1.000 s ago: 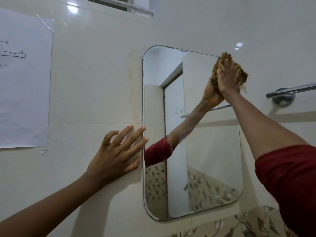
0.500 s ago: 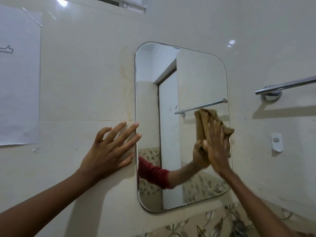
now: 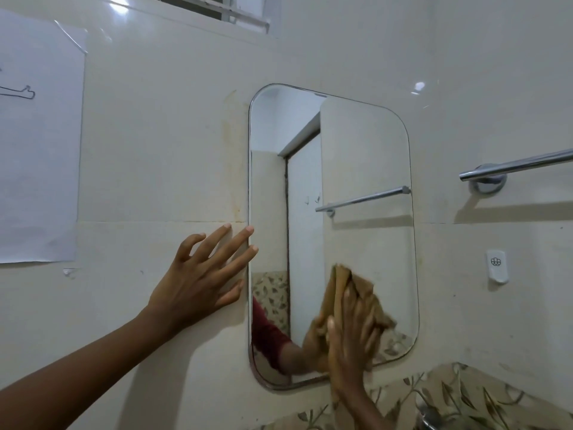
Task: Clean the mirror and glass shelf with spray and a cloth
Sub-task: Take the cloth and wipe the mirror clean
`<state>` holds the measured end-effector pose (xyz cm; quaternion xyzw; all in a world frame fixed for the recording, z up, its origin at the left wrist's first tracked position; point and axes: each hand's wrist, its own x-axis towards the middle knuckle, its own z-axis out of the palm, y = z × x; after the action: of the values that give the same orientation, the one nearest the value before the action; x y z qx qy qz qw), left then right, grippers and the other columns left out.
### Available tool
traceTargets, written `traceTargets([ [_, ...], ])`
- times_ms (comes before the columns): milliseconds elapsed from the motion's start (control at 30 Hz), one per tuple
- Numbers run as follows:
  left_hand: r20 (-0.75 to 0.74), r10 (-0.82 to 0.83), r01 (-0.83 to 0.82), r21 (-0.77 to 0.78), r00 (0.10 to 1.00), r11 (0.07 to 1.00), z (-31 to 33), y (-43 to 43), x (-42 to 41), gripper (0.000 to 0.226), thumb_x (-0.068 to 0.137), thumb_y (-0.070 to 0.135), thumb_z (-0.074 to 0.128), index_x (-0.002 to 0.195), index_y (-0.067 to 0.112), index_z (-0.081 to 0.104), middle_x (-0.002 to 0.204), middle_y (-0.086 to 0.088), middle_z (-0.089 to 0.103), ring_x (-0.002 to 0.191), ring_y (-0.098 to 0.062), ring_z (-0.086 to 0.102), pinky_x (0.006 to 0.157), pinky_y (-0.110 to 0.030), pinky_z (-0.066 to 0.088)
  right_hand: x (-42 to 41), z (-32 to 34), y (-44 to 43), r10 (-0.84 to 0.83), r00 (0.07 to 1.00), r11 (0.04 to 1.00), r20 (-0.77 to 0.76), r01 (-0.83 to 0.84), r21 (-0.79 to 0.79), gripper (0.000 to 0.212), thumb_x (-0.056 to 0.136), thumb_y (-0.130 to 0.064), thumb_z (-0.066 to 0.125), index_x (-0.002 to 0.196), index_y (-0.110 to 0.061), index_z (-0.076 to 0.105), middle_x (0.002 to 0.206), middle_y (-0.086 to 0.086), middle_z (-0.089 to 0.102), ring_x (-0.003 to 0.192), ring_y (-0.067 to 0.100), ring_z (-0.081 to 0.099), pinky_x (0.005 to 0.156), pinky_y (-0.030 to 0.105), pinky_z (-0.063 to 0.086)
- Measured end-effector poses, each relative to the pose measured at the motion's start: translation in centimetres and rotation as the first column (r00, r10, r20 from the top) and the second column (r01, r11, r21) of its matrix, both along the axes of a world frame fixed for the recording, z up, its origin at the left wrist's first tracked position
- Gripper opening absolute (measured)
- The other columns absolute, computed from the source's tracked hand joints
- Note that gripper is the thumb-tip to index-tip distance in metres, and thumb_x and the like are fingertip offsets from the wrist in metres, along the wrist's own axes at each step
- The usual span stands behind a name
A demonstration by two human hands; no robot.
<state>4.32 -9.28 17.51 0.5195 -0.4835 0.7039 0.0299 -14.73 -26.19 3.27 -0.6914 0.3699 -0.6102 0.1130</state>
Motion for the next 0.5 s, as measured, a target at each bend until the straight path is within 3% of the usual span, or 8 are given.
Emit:
traceTargets([
  [67, -0.008, 0.008, -0.007, 0.008, 1.000, 1.000, 0.0, 0.0, -0.1, 0.054, 0.094, 0.044, 0.023, 0.137, 0.020, 0.045, 0.150, -0.007, 0.036, 0.132, -0.032, 0.043, 0.100, -0.044, 0.026, 0.8, 6.1, -0.7, -0.153, 0.986, 0.988, 0.067, 0.155, -0.027, 0.053, 0.088, -0.057, 0.013, 0.137, -0.043, 0.001, 0.156, 0.009, 0.021, 0.144, 0.034, 0.016, 0.116, 0.056, 0.009],
  [200, -0.012, 0.012, -0.012, 0.016, 1.000, 1.000, 0.1, 0.1, -0.2, 0.055, 0.090, 0.047, 0.032, 0.136, 0.021, 0.047, 0.149, -0.007, 0.039, 0.131, -0.032, 0.044, 0.099, -0.044, 0.027, -0.2, 20.6, -3.6, -0.240, 0.963, 0.965, 0.125, 0.251, -0.077, 0.054, 0.099, -0.044, 0.022, 0.144, -0.035, -0.006, 0.160, 0.000, 0.003, 0.147, 0.028, -0.001, 0.117, 0.055, 0.000],
  [367, -0.024, 0.016, -0.016, 0.024, 1.000, 1.000, 0.0, -0.1, -0.1, 0.055, 0.093, 0.047, 0.025, 0.135, 0.021, 0.046, 0.149, -0.008, 0.038, 0.132, -0.032, 0.043, 0.099, -0.045, 0.027, -1.7, 34.6, -4.4, -0.033, 0.996, 0.987, 0.083, 0.045, -0.153, 0.055, 0.099, -0.045, 0.020, 0.148, -0.032, 0.000, 0.160, 0.000, -0.004, 0.145, 0.029, -0.015, 0.115, 0.057, -0.011],
  [500, -0.013, 0.028, -0.027, 0.014, 1.000, 1.000, 0.0, 0.0, 0.0, 0.055, 0.093, 0.047, 0.025, 0.136, 0.020, 0.045, 0.149, -0.008, 0.038, 0.132, -0.032, 0.043, 0.099, -0.045, 0.026, -1.6, 35.3, -2.8, 0.037, 0.999, 0.955, 0.009, -0.032, -0.296, 0.055, 0.098, -0.044, 0.023, 0.148, -0.032, 0.005, 0.160, -0.001, -0.002, 0.145, 0.028, -0.017, 0.116, 0.057, -0.010],
])
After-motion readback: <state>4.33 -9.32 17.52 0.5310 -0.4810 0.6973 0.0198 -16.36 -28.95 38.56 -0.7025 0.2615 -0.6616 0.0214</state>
